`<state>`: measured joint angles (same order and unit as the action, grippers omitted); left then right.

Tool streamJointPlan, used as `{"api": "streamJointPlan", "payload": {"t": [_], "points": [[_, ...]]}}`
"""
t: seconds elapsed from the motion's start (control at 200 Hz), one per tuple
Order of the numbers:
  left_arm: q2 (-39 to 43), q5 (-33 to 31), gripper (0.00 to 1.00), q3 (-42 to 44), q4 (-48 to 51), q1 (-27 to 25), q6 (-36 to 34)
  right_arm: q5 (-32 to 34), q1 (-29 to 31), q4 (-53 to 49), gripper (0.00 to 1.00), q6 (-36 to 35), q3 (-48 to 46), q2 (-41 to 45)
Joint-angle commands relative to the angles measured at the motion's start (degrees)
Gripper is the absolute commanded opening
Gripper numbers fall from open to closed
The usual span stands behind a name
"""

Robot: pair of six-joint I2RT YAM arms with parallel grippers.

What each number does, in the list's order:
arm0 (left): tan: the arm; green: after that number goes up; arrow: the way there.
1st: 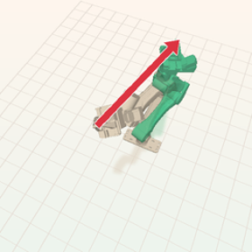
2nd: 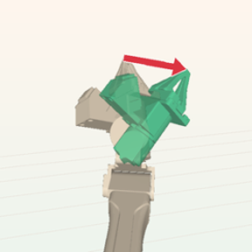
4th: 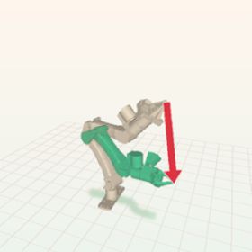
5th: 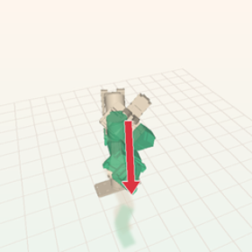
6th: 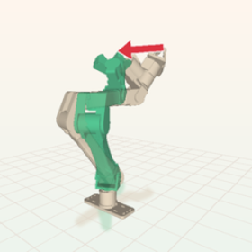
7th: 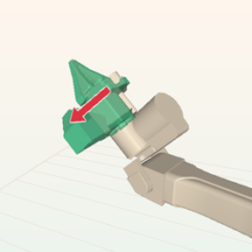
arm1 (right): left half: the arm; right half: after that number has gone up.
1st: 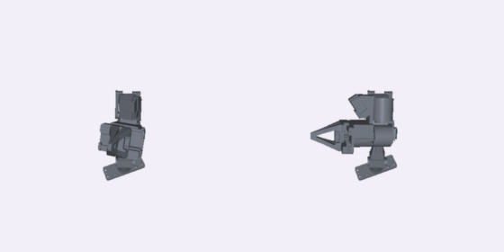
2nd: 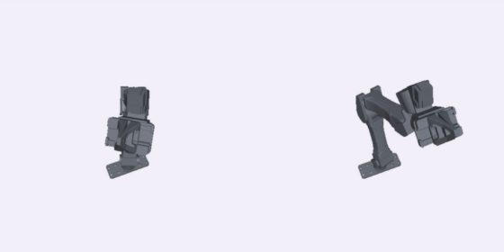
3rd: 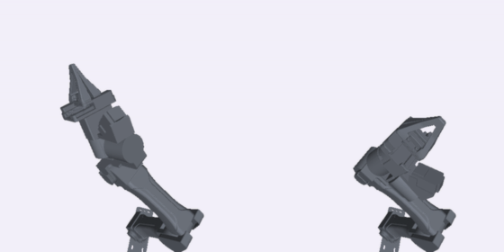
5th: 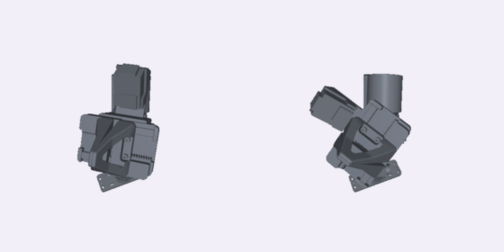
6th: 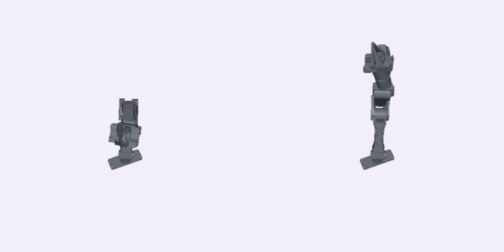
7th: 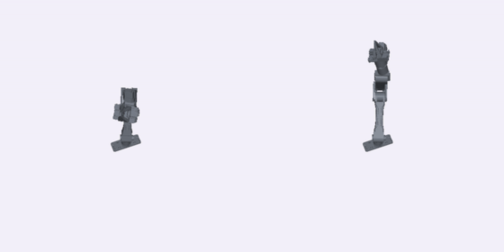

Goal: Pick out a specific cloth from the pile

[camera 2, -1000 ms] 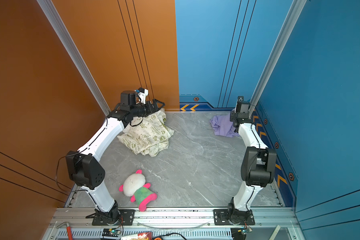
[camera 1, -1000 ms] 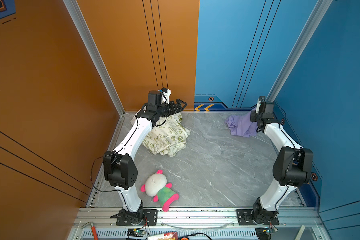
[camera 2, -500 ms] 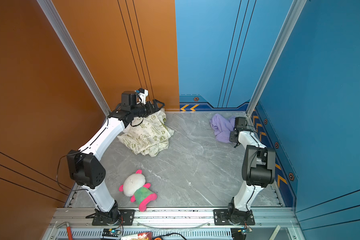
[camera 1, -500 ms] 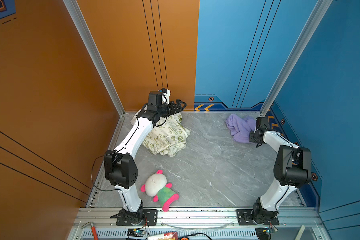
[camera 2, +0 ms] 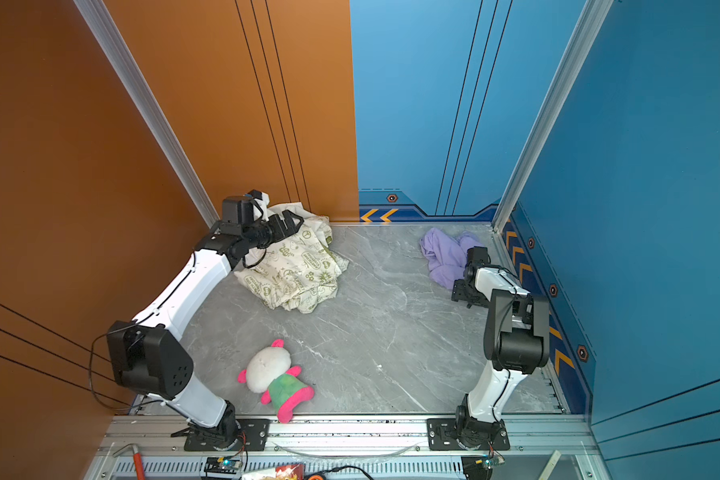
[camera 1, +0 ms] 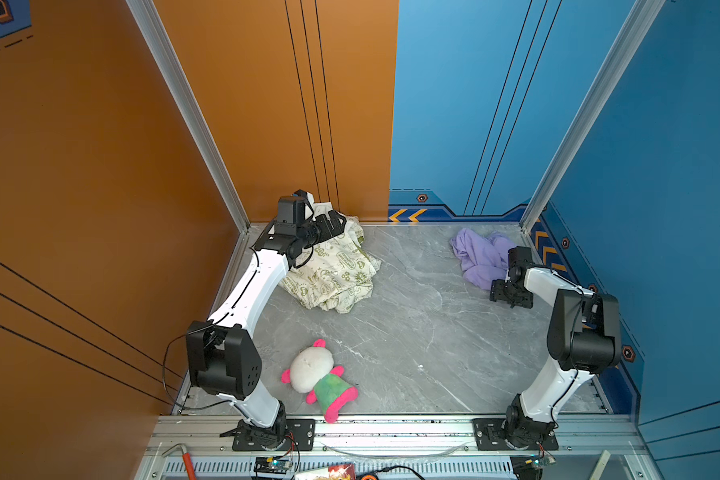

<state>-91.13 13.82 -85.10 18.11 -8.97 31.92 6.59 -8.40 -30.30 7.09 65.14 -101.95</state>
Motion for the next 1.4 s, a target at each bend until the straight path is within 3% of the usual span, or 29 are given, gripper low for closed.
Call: {"api": "streamJointPlan", "payload": {"t": [0.0, 0.3, 0.425, 0.571, 0.721, 0.881, 1.041, 1.176, 1.391], "points": [[4.61, -7.15, 0.98, 4.09, 1.5, 1.28, -2.5, 3.0, 1.7, -1.57, 0.89, 0.78, -1.67, 6.02], [13.05, -15.63, 0.98, 14.95, 1.51, 4.3, -5.02, 15.13, 9.34, 11.11, 1.0, -0.08, -13.94, 22.48], [16.1, -18.78, 0.98, 19.73, 0.51, 5.9, -5.58, 17.63, 10.93, 18.94, 1.0, -1.2, -18.35, 28.0], [20.16, -22.35, 0.98, 29.17, -6.62, 7.63, -6.96, 15.39, 11.39, 27.95, 1.0, -1.56, -21.15, 30.05], [25.14, -28.39, 0.98, 43.25, -24.17, 8.56, -10.42, 12.93, 11.66, 36.8, 1.0, -1.5, -24.6, 29.76], [26.02, -31.51, 0.98, 53.36, -34.99, 10.24, -14.39, 12.56, 11.59, 51.57, 1.0, -1.02, -31.79, 29.32], [24.89, -34.3, 0.98, 57.68, -37.88, 10.33, -20.08, 7.52, 11.69, 62.66, 1.0, -4.31, -36.21, 25.35], [23.28, -34.63, 0.98, 61.78, -43.43, 10.79, -23.37, 3.36, 11.91, 58.93, 1.0, -4.94, -33.9, 22.22], [17.67, -31.6, 0.98, 65.71, -55.52, 10.99, -26.01, 2.62, 12.53, 65.99, 1.0, -5.95, -37.46, 19.8]]}}
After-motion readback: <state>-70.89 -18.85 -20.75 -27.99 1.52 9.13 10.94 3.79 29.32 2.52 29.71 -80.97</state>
